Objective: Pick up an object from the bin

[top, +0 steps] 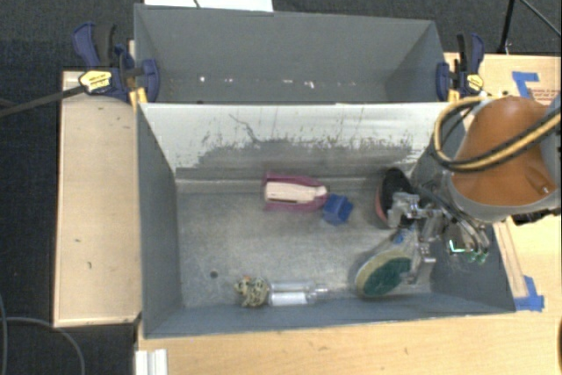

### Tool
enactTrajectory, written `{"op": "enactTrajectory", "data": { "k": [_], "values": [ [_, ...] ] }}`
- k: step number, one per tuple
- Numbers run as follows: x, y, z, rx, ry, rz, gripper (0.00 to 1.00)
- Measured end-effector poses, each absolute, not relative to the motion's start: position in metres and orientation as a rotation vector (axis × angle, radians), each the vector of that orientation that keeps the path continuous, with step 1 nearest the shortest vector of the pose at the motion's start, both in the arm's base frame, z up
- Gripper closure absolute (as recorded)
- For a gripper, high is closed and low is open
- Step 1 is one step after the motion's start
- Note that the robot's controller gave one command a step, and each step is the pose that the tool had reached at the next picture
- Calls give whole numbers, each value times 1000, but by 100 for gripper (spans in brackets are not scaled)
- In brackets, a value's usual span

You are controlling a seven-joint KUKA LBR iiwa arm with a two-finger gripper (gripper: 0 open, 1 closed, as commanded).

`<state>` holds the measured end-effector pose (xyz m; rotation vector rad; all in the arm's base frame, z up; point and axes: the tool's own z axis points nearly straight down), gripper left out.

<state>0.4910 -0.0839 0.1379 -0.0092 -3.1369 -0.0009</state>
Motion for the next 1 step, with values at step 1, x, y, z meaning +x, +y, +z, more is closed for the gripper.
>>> {"op": "enactTrajectory", "data": {
  "k": [1],
  "values": [
    [492,-87,227,-93,-3152,2,0]
  ]
}}
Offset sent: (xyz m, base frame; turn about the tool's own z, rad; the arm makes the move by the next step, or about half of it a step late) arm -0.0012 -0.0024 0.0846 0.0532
